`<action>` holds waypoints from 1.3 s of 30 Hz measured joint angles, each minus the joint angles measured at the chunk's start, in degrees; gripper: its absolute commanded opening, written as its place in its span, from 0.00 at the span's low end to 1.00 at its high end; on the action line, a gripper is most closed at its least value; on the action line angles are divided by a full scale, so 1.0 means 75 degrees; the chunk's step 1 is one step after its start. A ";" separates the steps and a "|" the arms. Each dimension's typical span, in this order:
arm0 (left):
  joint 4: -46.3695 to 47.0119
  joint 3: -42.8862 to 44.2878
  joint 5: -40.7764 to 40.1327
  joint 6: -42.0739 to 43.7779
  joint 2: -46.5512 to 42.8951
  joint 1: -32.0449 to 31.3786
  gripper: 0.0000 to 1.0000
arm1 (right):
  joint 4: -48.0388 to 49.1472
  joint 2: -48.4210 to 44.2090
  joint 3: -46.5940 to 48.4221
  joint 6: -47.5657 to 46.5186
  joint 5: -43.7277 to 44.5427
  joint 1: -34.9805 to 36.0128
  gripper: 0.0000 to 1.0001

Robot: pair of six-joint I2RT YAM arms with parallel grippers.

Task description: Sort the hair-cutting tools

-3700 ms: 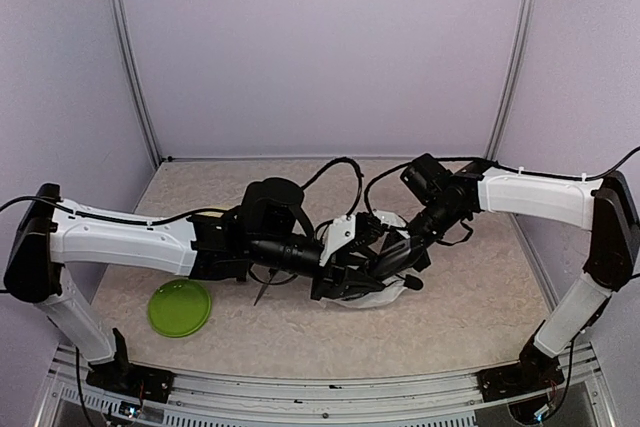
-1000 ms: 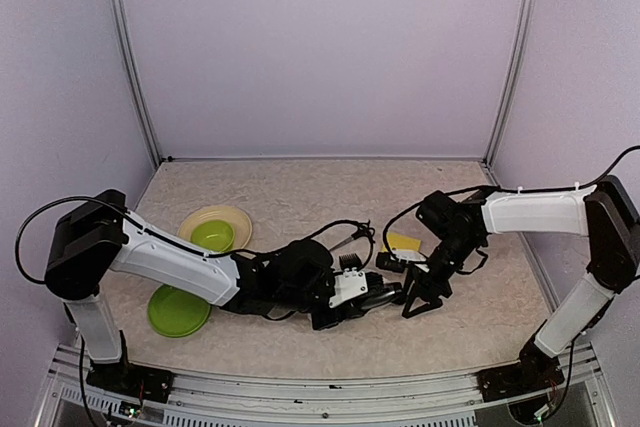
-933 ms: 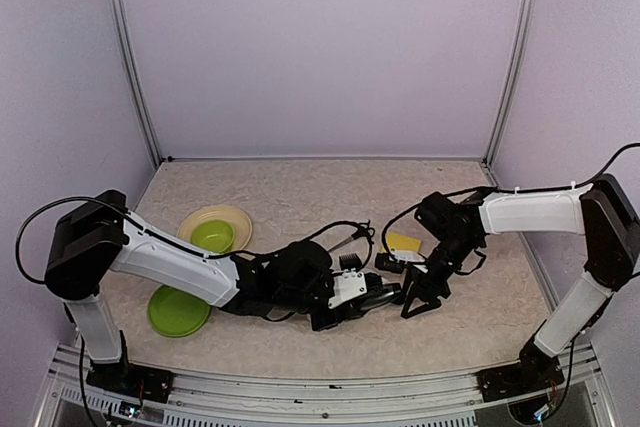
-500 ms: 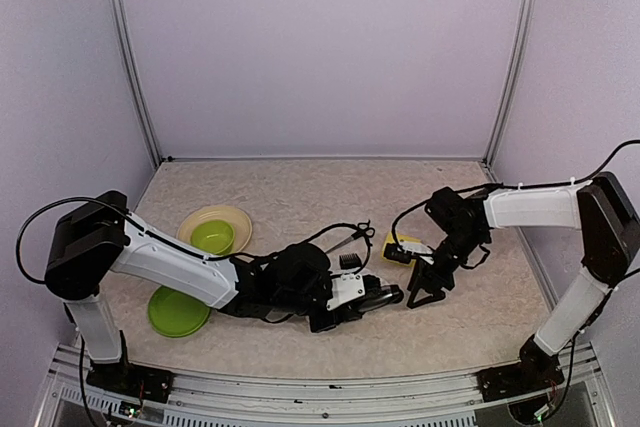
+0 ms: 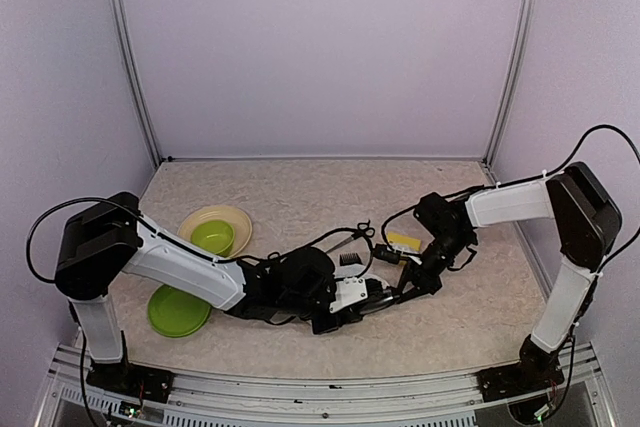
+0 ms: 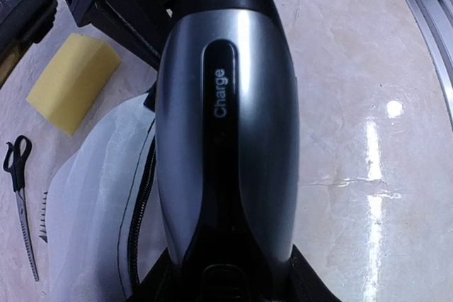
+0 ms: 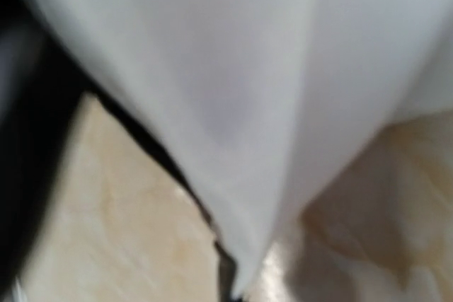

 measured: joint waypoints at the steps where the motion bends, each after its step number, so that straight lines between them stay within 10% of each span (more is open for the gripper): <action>1: -0.0003 0.0029 -0.0029 0.0000 0.0061 0.0000 0.20 | -0.0017 0.0000 0.0009 -0.0003 -0.0122 0.0000 0.00; 7: 0.0003 0.0219 -0.0286 -0.0017 0.0312 -0.0003 0.47 | -0.0224 -0.0020 0.0032 -0.0061 -0.0810 -0.0003 0.00; 15: 0.0087 0.0909 -0.0714 -0.0134 0.0764 -0.0233 0.49 | -0.0425 -0.0023 0.0032 -0.0079 -0.1192 -0.0003 0.00; 30: 0.0539 0.0959 -0.0901 -0.0189 0.0761 -0.0513 0.19 | -0.0516 -0.0026 0.0032 -0.0073 -0.1343 -0.0003 0.00; 39: 0.0356 0.0449 -0.1696 0.0064 0.0108 -0.0519 0.17 | -0.0729 -0.0160 0.0032 -0.0122 -0.1309 -0.0003 0.00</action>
